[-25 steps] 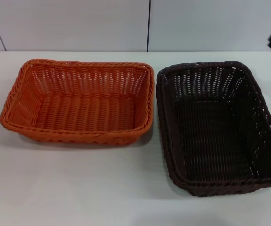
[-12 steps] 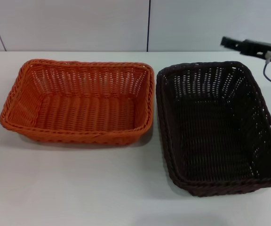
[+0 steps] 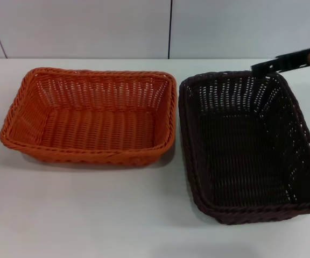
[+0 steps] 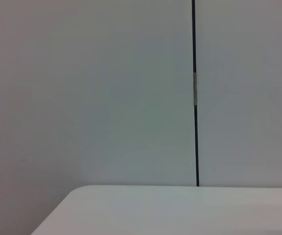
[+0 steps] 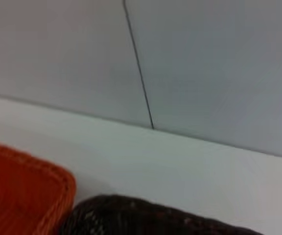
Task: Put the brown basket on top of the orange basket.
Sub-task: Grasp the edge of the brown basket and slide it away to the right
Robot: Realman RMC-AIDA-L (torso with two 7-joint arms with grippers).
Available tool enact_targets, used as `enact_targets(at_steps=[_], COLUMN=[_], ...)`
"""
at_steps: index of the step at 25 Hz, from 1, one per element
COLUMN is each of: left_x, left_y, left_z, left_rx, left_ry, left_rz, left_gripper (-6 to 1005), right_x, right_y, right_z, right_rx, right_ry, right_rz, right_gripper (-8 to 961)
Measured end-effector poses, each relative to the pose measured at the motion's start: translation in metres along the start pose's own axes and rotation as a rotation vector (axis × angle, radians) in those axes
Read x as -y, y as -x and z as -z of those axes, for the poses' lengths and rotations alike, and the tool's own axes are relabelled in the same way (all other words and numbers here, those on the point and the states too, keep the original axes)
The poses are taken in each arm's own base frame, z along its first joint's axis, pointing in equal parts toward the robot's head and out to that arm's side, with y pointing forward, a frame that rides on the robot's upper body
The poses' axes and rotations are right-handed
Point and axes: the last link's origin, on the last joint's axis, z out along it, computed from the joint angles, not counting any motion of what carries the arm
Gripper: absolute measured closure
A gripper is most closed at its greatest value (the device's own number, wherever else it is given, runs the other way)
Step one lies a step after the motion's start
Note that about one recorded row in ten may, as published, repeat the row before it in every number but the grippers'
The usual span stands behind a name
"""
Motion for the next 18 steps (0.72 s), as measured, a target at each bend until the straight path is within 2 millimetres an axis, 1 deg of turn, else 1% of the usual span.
enact_targets(at_steps=[1,4,5,6,9,10,11,13,18], left_x=[0.0,0.0,0.0,0.0,0.0,0.0,0.0,0.0,-0.001], left_y=[0.0,0.001,0.001,0.001,0.001,0.0,0.0,-0.001,-0.004], left_z=[0.0,0.0,0.0,0.0,0.0,0.0,0.0,0.0,-0.001], left_rx=[0.0,0.003,0.003,0.003,0.003,0.001,0.001,-0.006,-0.019], left_ry=[0.0,-0.001,-0.001,-0.001,0.0,0.0,0.0,0.001,0.003], left_rz=[0.0,-0.001,-0.001,-0.001,-0.001,-0.001,-0.001,0.0,0.002], left_gripper=[229,229,229,229,229,229,229,229,229], right_x=[0.0,-0.006,-0.01,-0.01,-0.017,-0.024,-0.024,-0.035,-0.066], right_y=[0.0,0.014,0.022,0.022,0.026,0.024,0.024,0.021,0.009], right_z=[0.0,0.022,0.035,0.035,0.046,0.047,0.047,0.045,0.031], right_rx=[0.0,-0.051,-0.1,-0.1,-0.179,-0.222,-0.222,-0.261,-0.365], right_ry=[0.0,0.004,0.009,0.009,0.02,0.044,0.044,0.082,0.141], right_rz=[0.0,0.053,0.086,0.086,0.16,0.221,0.221,0.288,0.453], right_gripper=[144,144,145,145,146,146,146,147,148])
